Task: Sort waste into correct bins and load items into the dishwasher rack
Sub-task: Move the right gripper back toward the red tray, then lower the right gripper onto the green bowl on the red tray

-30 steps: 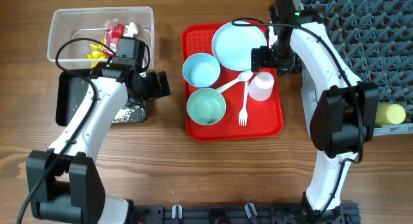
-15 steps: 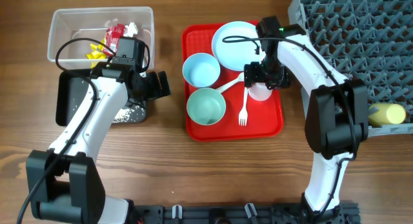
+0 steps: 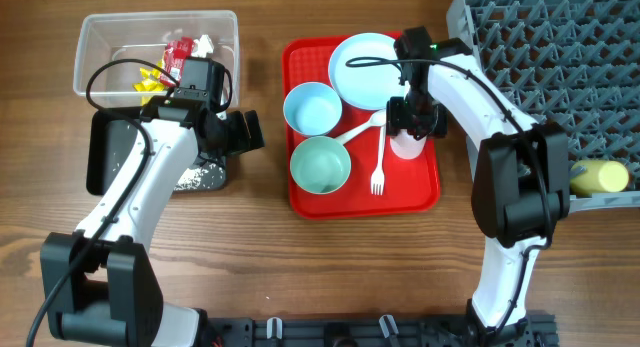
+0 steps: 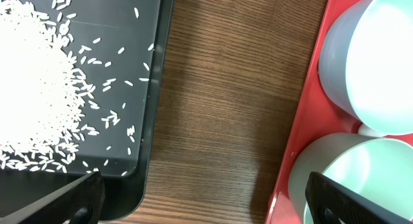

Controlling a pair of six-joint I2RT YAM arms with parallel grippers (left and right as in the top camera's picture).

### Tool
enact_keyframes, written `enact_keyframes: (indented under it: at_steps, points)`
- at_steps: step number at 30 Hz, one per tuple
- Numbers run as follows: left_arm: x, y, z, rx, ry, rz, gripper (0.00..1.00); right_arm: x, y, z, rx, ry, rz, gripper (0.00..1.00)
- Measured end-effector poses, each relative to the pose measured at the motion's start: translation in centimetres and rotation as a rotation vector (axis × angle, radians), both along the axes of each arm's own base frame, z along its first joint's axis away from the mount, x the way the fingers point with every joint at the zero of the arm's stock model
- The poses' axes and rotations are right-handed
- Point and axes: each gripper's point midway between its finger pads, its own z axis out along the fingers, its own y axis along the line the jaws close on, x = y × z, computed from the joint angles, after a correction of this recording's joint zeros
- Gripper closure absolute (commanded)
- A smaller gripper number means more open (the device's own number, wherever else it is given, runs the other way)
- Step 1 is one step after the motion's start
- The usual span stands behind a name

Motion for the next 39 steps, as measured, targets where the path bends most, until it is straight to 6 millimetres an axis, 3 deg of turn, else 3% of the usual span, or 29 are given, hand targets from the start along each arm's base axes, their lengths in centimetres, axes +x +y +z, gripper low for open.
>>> enact_keyframes:
  at_steps: [6,9,12,15,19,20,32,39]
  points:
    - [0.0,0.0,0.0,0.0,0.0,0.0,0.0,-1.6,-0.4,1.8,-0.012,0.046,0.009,0.49]
    - [0.0,0.0,0.0,0.0,0.0,0.0,0.0,-1.4,0.0,5.8,0.045,-0.038,0.026,0.49]
    - [0.0,0.0,0.0,0.0,0.0,0.0,0.0,-2.1,-1.1,10.8,0.084,-0.13,0.012,0.49]
    - [0.0,0.0,0.0,0.0,0.0,0.0,0.0,-3.3,-4.1,14.9,0.097,-0.205,-0.043,0.49]
    - [0.0,0.0,0.0,0.0,0.0,0.0,0.0,-4.4,-8.8,17.6,0.088,-0.267,-0.15,0.49]
    - [0.0,0.0,0.0,0.0,0.0,0.0,0.0,-4.7,-11.0,18.2,0.078,-0.283,-0.207,0.49]
    - [0.0,0.0,0.0,0.0,0.0,0.0,0.0,-7.9,-30.2,19.3,-0.032,-0.447,-0.748,0.49]
    - [0.0,0.0,0.0,0.0,0.0,0.0,0.0,-7.6,-34.7,19.2,-0.07,-0.529,-0.853,0.5]
